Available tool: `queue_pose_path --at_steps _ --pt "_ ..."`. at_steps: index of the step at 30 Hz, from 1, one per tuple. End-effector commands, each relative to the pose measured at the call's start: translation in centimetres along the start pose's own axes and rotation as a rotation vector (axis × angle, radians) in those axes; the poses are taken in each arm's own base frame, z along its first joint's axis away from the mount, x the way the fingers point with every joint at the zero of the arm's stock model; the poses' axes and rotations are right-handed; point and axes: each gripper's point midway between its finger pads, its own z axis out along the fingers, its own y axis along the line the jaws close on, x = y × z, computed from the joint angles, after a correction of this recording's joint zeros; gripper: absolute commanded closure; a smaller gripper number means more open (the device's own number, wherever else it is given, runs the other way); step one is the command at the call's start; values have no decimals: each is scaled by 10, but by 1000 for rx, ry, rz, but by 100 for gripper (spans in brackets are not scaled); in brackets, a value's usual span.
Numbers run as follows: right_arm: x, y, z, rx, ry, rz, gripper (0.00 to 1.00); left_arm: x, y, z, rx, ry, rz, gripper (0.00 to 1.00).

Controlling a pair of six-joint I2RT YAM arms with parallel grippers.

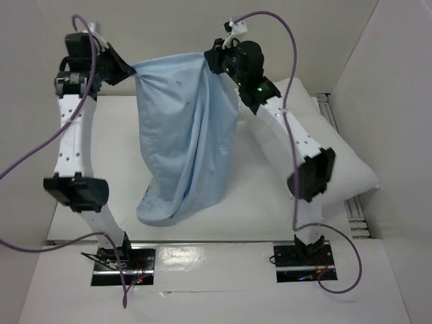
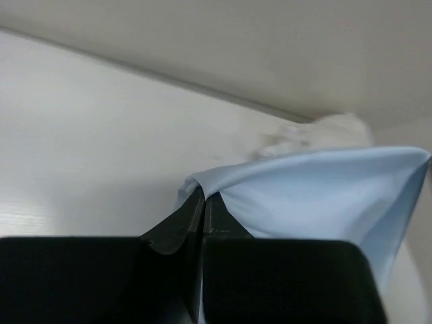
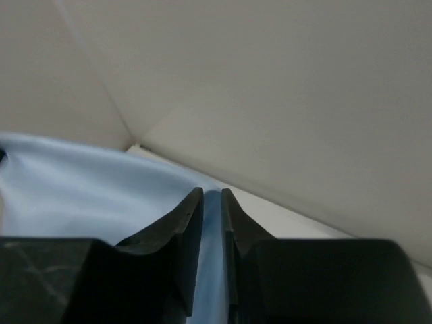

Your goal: Put the pillow into the pillowcase

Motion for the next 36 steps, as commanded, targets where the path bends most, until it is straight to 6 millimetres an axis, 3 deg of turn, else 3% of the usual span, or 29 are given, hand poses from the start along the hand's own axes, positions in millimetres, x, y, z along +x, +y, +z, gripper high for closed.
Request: queue_pose_path --at_steps 1,2,3,4,5,6,7,8,9,10,11,12,13,14,15,18,19,20,22,23,25,29,30,31,33,34,36 --pt "22 -58 56 47 61 55 71 2 105 54 -312 -1 8 86" --pt "58 -65 57 49 207 73 42 14 110 64 -283 58 7 39" --pt "103 -73 68 68 302 95 22 35 118 69 -294 147 -6 29" --pt "92 -71 64 70 301 106 4 56 130 76 -304 219 3 25" --pt "108 -77 57 112 356 120 2 74 129 76 -297 267 12 22" --pt "81 -63 41 108 331 126 0 125 146 74 -341 395 1 20" --pt "150 -69 21 145 485 145 0 140 150 71 -352 409 19 20" --pt "139 -61 19 158 406 146 0 143 142 51 -350 391 32 20" --pt "140 -54 3 162 401 153 0 159 150 40 -388 407 40 20" --pt "151 -42 -33 167 432 173 0 210 170 26 -454 499 -5 23" --pt "154 -39 -46 179 432 186 0 215 161 6 -436 474 -4 24" --pt "143 -26 -63 158 421 195 0 262 180 -14 -482 563 -37 28" --pt "179 -17 -81 152 509 209 0 281 178 -24 -478 581 -63 28" --pt "198 5 -97 127 579 218 0 287 162 -33 -420 552 -61 29" --pt "222 15 -118 132 645 250 0 324 167 -47 -437 620 -100 29" --pt "251 60 -148 73 708 286 0 358 150 -67 -373 667 -119 29" --pt "253 71 -157 68 711 309 0 376 155 -78 -389 705 -128 28" --pt "274 89 -174 45 768 297 0 383 152 -82 -395 708 -156 27" --pt "296 107 -190 22 824 315 0 391 134 -87 -366 727 -128 27" --pt "302 125 -196 -33 852 315 0 394 130 -87 -361 733 -131 26" --pt "326 137 -203 -26 911 325 0 401 127 -90 -356 750 -129 26" --pt "359 156 -208 -58 965 357 0 427 147 -91 -449 823 -133 31" --pt "366 155 -209 -45 981 364 5 437 145 -92 -432 856 -141 36" --pt "377 154 -210 -36 998 358 15 438 144 -89 -424 860 -146 65" --pt "387 149 -210 -11 1010 344 32 441 146 -82 -431 868 -146 86" --pt "395 148 -212 -2 1028 338 56 440 145 -79 -431 869 -146 100" --pt "394 141 -205 22 1020 325 83 430 133 -68 -386 861 -147 100"
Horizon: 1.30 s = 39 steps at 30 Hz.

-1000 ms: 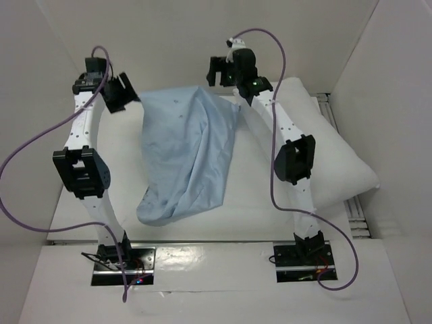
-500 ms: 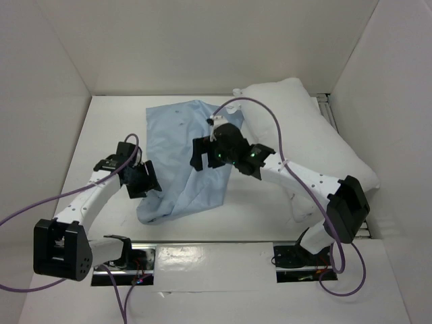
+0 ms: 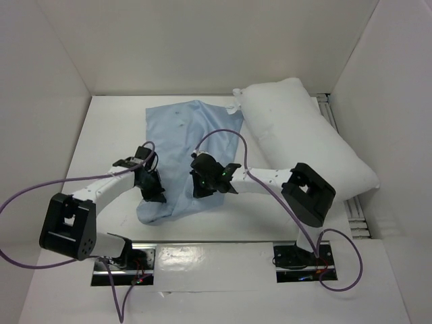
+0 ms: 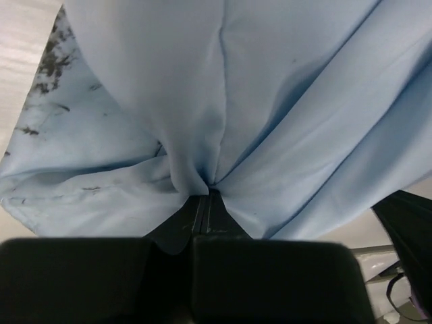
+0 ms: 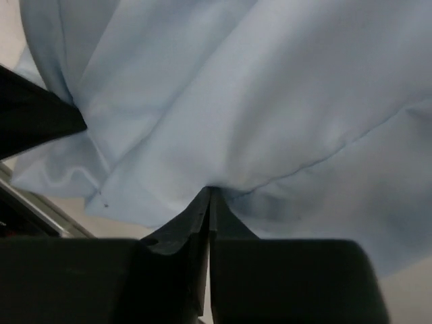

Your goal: Put the pillow into the pillowcase

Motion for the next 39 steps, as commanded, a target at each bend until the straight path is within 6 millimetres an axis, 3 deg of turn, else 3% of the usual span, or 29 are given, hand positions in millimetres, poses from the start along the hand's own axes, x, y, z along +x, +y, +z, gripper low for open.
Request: queue_pose_path --at_steps 1,2,4,5,7,8,11,15,16,17,18,20,23,25,26,28,30,31,33,34,36,37,39 --pt "-24 -2 -1 13 -73 23 100 -27 -31 -12 92 -61 31 100" --pt "-33 -1 -9 23 -97 5 100 -38 -42 -24 112 -87 37 100" --pt "-46 -13 -29 104 -158 -10 100 -51 -37 -40 65 -142 36 100" --pt "-64 -12 -54 102 -223 -15 100 -65 -48 -63 91 -211 44 100" --pt "-78 -22 -81 147 -283 -14 100 -73 -49 -87 93 -262 47 100" --pt "-88 -23 -106 144 -336 -12 100 -82 -57 -105 116 -314 62 100" --pt "-92 -22 -137 132 -381 -16 100 -85 -72 -134 199 -357 82 100" --pt "-71 1 -120 78 -315 -75 99 -85 -84 -139 238 -344 100 100" --pt "-66 19 -115 37 -304 -101 84 -89 -84 -130 225 -329 109 100" --pt "-65 30 -109 18 -302 -103 36 -92 -85 -129 216 -332 107 100" --pt "-58 34 -92 24 -272 -119 17 -95 -87 -129 215 -334 116 100" --pt "-61 58 -82 -21 -298 -108 0 -98 -88 -126 209 -325 114 100" --pt "-63 73 -51 -51 -297 -96 0 -100 -88 -129 205 -339 123 100" --pt "-60 71 -24 -12 -292 -81 0 -101 -88 -129 205 -339 123 100" --pt "-51 61 -3 27 -269 -87 0 -101 -88 -129 205 -339 123 100" --pt "-63 50 11 46 -292 -34 24 -101 -87 -131 202 -353 122 100" --pt "-73 46 13 50 -323 -5 64 -102 -87 -131 202 -353 122 100" --pt "-69 32 18 74 -314 17 96 -102 -87 -131 202 -353 122 100" --pt "-83 25 -2 75 -359 39 100 -100 -86 -131 197 -346 121 100" --pt "-76 17 -8 91 -356 38 100 -102 -88 -134 204 -356 122 100" --pt "-81 0 -28 129 -387 40 100 -108 -86 -141 193 -380 112 100" --pt "-78 -6 -49 131 -407 30 100 -111 -89 -146 202 -393 114 100" --pt "-72 -25 -71 165 -407 27 100 -118 -85 -149 192 -402 103 100"
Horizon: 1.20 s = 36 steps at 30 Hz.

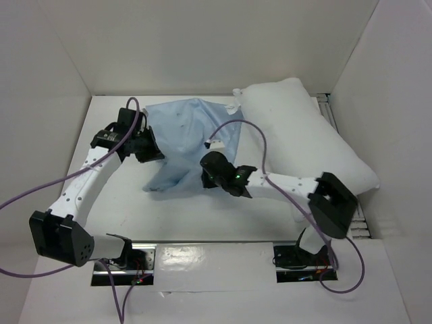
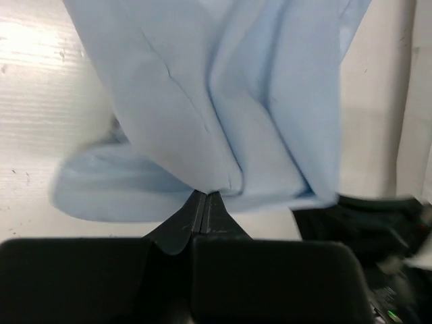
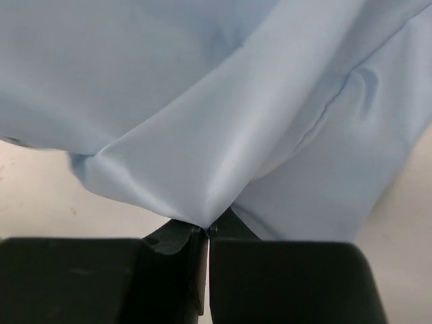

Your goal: Put the pillow into the pillowcase

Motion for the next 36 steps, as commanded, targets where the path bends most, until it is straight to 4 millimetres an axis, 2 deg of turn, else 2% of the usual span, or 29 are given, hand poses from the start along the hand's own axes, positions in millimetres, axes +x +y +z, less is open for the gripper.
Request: queue_pose_path --at_steps 1,2,3,4,6,8,10,11,12,13,14,15,16,17,18,19,20,21,22,23,24,25,26,27,28,29,31,33,36 --pt "-47 -15 -63 -9 -157 16 100 -34 -8 -23 15 -114 9 100" --pt "-40 -36 -68 28 -121 2 100 -37 -6 -25 10 -116 2 100" --pt "-39 -38 -78 5 -98 -8 100 -40 0 -22 -14 -120 -8 100" --pt "-47 -42 -94 2 -117 4 100 -44 -1 -25 -15 -136 -7 100" --pt "-40 -63 -107 36 -62 -47 100 -51 3 -23 -32 -145 -18 100" --pt "-45 -73 -121 44 -59 -70 100 -64 10 -21 -50 -158 -46 100" --pt "-48 -92 -125 102 -46 -63 100 -73 16 -15 -70 -168 -62 100" --pt "-51 -99 -125 116 -50 -74 99 -75 17 -5 -75 -158 -73 100" --pt "-58 -109 -122 146 -55 -59 99 -78 17 1 -74 -161 -72 100" --pt "-56 -119 -115 175 -36 -49 96 -82 16 7 -60 -157 -78 100" --pt "-58 -126 -112 199 -28 -36 89 -86 17 17 -60 -157 -69 100" --pt "-71 -146 -108 252 -54 17 57 -87 21 36 -79 -124 -74 100" --pt "-73 -156 -98 277 -39 39 42 -88 23 47 -91 -103 -78 100" --pt "-79 -161 -92 272 -42 76 30 -98 16 53 -71 -99 -62 100" --pt "-96 -160 -91 249 -66 119 24 -88 21 75 -84 -14 -52 100" --pt "-104 -157 -89 243 -78 120 18 -79 8 78 -38 43 -47 96" --pt "-108 -151 -90 238 -80 109 18 -74 0 78 -17 68 -17 91" --pt "-112 -137 -97 245 -111 86 16 -62 0 79 -19 91 8 81" --pt "-114 -130 -102 243 -132 71 16 -50 -13 66 9 85 54 75" --pt "-118 -123 -117 236 -169 69 12 -22 -6 67 4 137 61 68" --pt "-104 -115 -121 228 -158 64 10 -6 -4 63 5 156 81 49" --pt "-97 -109 -126 207 -160 61 8 7 -16 49 56 136 118 44" --pt "-98 -102 -138 171 -193 84 4 38 -3 53 42 199 107 41" --pt "-79 -95 -137 135 -153 76 3 52 -2 52 48 219 92 38" --pt "-72 -91 -138 111 -138 76 3 68 -8 51 81 246 105 38" --pt "-63 -86 -136 92 -113 74 2 90 -2 51 80 281 107 36" --pt "-41 -73 -130 46 -45 49 0 117 -2 54 76 329 105 31" --pt "-20 -67 -114 60 26 9 0 134 6 64 57 346 85 28" --pt "-4 -62 -92 89 95 -15 0 148 5 76 64 367 87 27"
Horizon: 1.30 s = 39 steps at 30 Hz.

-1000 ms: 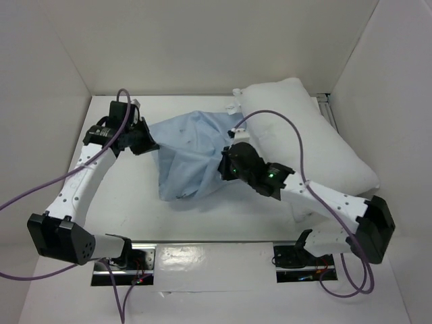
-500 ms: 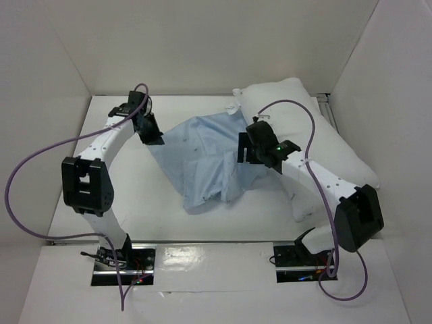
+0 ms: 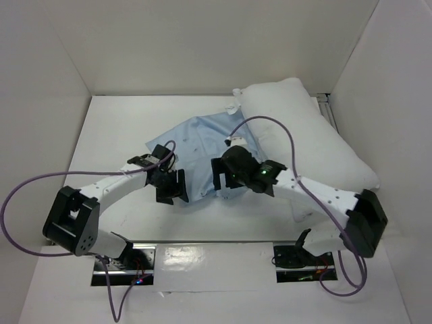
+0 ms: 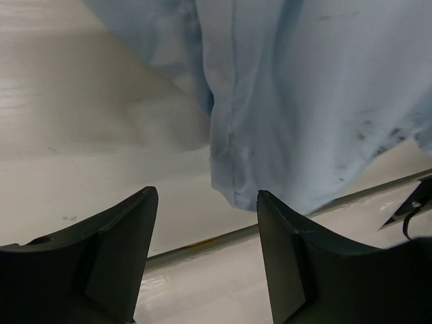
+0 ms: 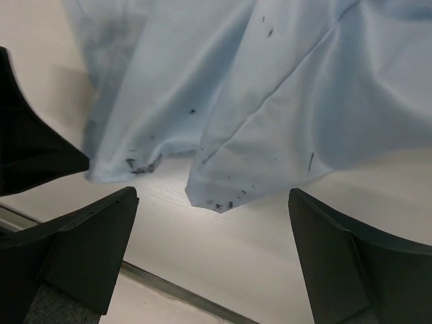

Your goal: Put the pillow into the pillowcase

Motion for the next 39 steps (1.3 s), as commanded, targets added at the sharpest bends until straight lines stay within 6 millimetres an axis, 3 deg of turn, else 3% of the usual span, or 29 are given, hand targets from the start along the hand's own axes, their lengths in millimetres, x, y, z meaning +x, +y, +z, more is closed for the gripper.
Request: queue_pose_path --at_steps 1,7,10,11,12,15,16,18,20,21,22,23,24,25,26,27,28,29,30,31,32,33,35,36,37,39 --pt "30 8 29 24 110 -20 0 -3 -6 20 23 -10 -34 27" --pt "44 8 55 51 146 -21 1 -4 -11 38 48 -1 -53 28" --pt "48 9 62 48 157 -13 11 -4 -11 45 58 4 -52 37" --pt "55 7 68 63 178 -20 16 -6 -14 46 64 11 -52 44" --pt "57 6 70 69 185 -13 30 -9 -16 46 66 9 -52 65" --pt "61 1 75 97 187 -20 57 -15 -22 41 73 -1 -48 96" --pt "62 -2 74 113 190 -25 78 -17 -23 39 73 -1 -39 100" --pt "57 -5 73 132 178 -27 96 -25 -29 29 70 -17 -36 100" --pt "44 -10 71 159 155 -40 100 -42 -38 14 80 -61 -14 100" --pt "35 -14 71 177 139 -42 100 -45 -32 10 61 -75 -30 100" --pt "14 -11 66 170 97 -50 100 -61 -40 -5 80 -116 -7 100" --pt "-5 -15 64 177 59 -45 100 -73 -32 -17 55 -145 -28 100" --pt "-39 -9 59 155 -3 -62 100 -97 -41 -38 72 -211 -23 100" --pt "-71 -15 56 141 -53 -39 100 -115 -41 -53 69 -260 -15 100" --pt "-101 -16 49 130 -107 -34 100 -127 -38 -70 58 -290 -28 100" --pt "-130 -18 43 116 -158 -27 100 -153 -26 -86 45 -335 -67 100" --pt "-196 -16 25 80 -300 -27 100 -191 -38 -129 78 -455 -44 100" --pt "-226 -5 10 3 -365 -35 100 -210 -38 -153 96 -506 -60 100" --pt "-252 -3 -1 -34 -428 -40 100 -227 -22 -171 114 -510 -107 100" --pt "-294 6 -33 -86 -544 -54 100 -253 -37 -228 175 -636 -79 100" --pt "-319 7 -50 -147 -619 -54 100 -262 -36 -254 198 -686 -80 100" --pt "-334 7 -65 -181 -675 -57 100 -271 -35 -304 240 -792 -66 100" --pt "-360 3 -98 -248 -777 -52 100 -271 -27 -342 263 -867 -76 100" --pt "-363 0 -104 -264 -795 -46 100 -268 -12 -358 270 -899 -113 100" --pt "-358 -4 -105 -277 -788 -25 100 -259 -11 -375 276 -941 -102 100" --pt "-343 -6 -98 -318 -752 -36 100 -247 6 -382 264 -956 -137 100"
